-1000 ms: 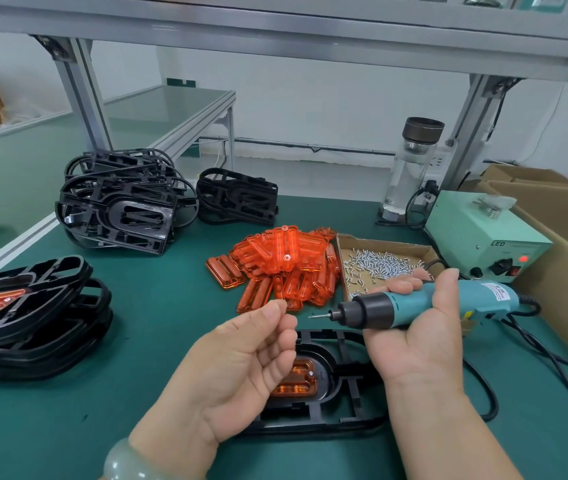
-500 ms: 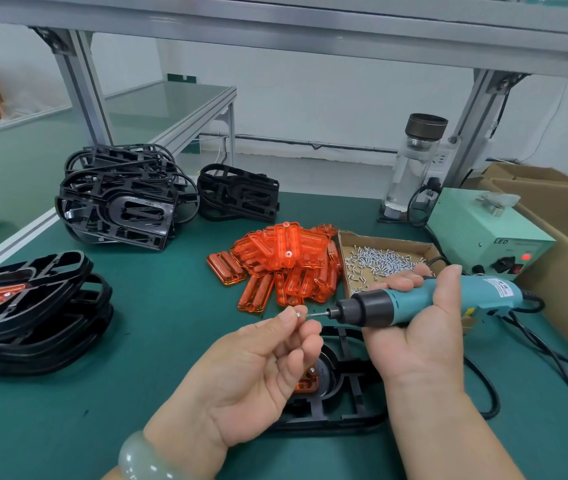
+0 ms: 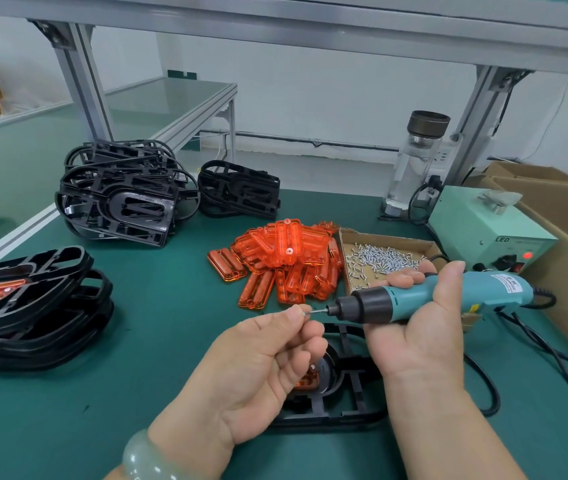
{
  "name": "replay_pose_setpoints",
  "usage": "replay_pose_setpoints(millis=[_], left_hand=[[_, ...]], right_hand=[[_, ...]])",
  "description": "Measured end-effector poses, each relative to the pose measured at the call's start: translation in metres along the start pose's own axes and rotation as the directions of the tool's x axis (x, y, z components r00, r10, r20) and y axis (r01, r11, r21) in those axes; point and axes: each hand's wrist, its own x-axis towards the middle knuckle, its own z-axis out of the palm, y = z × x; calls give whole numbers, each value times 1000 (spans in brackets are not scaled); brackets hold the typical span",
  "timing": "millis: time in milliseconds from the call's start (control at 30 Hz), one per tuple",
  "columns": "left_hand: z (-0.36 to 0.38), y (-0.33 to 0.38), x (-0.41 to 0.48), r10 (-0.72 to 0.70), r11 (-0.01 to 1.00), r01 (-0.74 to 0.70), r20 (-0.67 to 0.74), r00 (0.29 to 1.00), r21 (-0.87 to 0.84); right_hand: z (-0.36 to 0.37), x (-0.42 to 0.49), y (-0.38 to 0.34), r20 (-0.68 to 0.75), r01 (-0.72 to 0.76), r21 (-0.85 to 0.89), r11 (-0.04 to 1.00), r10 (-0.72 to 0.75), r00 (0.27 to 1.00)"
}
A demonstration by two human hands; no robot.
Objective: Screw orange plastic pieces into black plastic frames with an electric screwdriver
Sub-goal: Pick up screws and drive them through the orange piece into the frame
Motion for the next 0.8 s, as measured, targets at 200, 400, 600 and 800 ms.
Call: replay_pose_setpoints(millis=[200, 400, 600, 800], left_hand=[[-1, -2, 2, 41, 998, -41, -6, 999, 54], [-2, -2, 4, 25, 999, -25, 2, 1000, 21], [-1, -5, 5, 55, 998, -54, -29, 998, 33], [0, -9, 5, 144, 984, -137, -55, 988, 115]], right_hand=[[0, 0, 0, -4, 9, -12, 1000, -9, 1000], [1, -1, 1, -6, 19, -3, 1000, -19, 1000], [0, -1, 2, 6, 25, -16, 1000, -25, 1000], [1, -2, 1, 14, 52, -35, 998, -52, 999]])
